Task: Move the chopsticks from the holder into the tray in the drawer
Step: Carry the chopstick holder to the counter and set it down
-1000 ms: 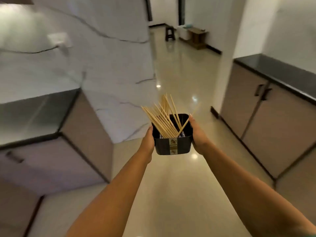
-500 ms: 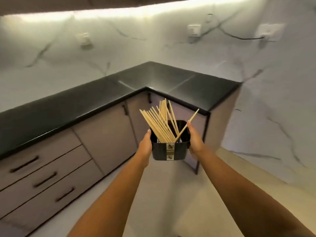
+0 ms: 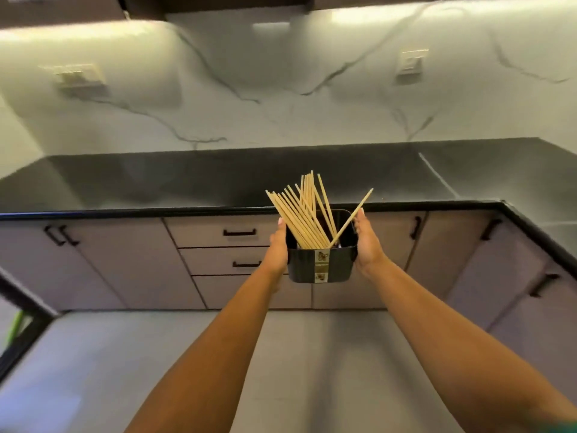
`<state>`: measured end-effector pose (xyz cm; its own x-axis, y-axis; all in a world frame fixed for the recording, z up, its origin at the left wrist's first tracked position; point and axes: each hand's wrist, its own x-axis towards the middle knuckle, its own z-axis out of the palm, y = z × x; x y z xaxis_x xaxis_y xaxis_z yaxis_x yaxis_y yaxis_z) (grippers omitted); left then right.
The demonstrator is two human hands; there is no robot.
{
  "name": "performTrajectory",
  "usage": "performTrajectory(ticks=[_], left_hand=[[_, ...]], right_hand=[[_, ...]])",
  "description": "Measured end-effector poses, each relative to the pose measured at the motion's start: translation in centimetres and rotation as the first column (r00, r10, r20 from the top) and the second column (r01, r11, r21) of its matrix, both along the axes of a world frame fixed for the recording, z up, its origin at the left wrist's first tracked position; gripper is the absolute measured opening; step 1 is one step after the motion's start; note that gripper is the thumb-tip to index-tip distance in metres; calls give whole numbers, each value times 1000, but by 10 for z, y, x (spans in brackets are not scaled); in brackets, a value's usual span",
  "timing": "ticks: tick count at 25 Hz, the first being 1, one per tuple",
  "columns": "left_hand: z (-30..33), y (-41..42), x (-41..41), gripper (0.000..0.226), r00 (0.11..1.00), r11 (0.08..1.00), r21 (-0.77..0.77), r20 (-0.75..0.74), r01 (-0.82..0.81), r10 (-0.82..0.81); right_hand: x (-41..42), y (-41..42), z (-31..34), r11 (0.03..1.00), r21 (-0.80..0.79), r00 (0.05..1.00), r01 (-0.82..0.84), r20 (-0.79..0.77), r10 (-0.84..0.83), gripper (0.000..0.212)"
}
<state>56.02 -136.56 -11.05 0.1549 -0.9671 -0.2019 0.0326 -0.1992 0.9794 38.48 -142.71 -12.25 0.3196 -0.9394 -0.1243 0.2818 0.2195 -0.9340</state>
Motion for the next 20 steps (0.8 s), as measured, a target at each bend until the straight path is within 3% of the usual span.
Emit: performTrajectory(ticks=[7, 10, 14, 20], left_hand=[[-2, -73, 159, 44, 979, 975, 94, 25, -202, 201], [7, -115, 219, 37, 976, 973, 87, 72, -212, 206], [16, -173, 274, 37, 980, 977, 77, 30, -198, 196], [-4, -266, 315, 42, 984, 979, 104, 12, -178, 177]], right_hand=[[167, -97, -1, 988, 44, 989, -150, 17, 150, 59], [227, -138, 4, 988, 33, 987, -152, 60, 150, 57], [283, -195, 5, 997, 23, 997, -80, 1, 80, 58], [325, -301, -7, 998, 48, 996, -34, -84, 38, 78]])
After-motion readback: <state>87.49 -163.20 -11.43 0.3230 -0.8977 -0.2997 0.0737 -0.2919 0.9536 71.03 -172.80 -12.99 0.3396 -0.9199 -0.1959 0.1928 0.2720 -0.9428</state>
